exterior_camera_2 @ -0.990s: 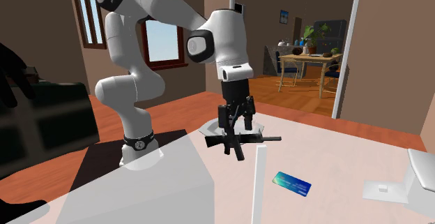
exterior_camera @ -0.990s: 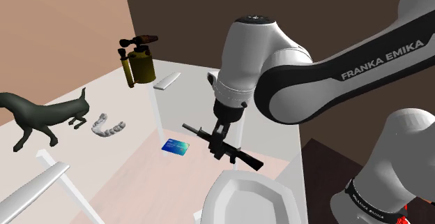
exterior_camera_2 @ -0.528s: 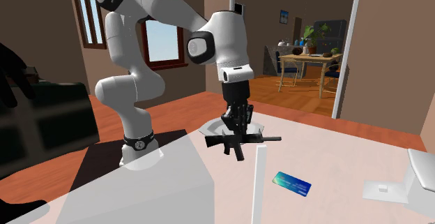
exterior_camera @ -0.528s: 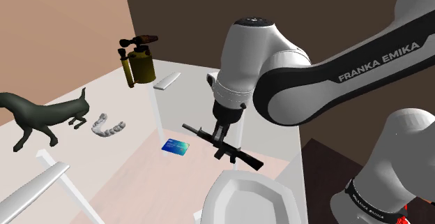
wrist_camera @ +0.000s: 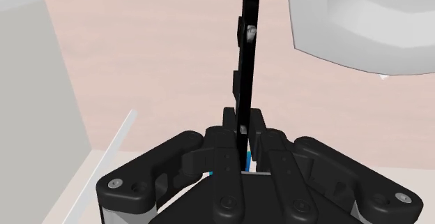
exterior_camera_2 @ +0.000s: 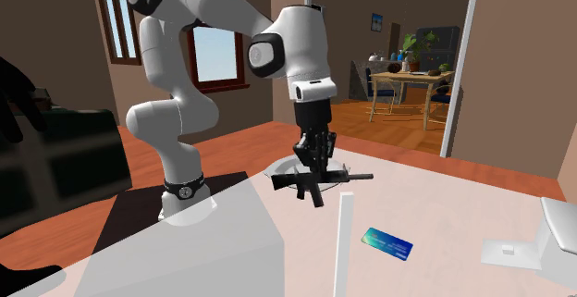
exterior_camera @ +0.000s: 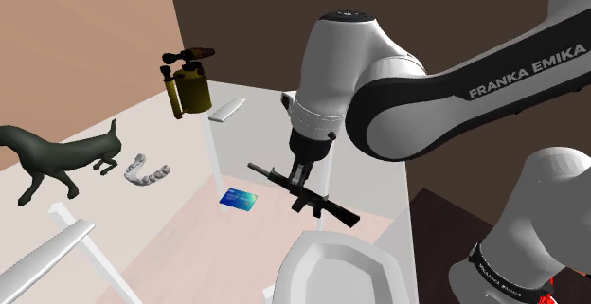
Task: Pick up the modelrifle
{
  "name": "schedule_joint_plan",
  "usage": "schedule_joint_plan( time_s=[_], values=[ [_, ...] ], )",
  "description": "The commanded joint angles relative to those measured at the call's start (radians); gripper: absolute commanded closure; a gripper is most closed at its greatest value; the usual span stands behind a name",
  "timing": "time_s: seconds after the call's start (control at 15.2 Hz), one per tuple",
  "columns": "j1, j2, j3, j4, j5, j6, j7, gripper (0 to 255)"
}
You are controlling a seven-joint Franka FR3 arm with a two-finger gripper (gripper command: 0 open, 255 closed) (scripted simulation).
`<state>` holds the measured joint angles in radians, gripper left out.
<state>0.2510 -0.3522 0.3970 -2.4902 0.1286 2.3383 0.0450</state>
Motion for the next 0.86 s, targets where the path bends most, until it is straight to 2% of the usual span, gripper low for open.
schedule_joint_plan(
  time_s=[0.0,0.66,0.79],
  values=[
    [0.001,-0.013,-0.005,0.016,0.002,-0.03,-0.003,255],
    [0.003,-0.064,-0.026,0.112,0.005,-0.175,-0.013,255],
    [0.003,-0.065,-0.027,0.113,0.005,-0.177,-0.013,255]
  ],
)
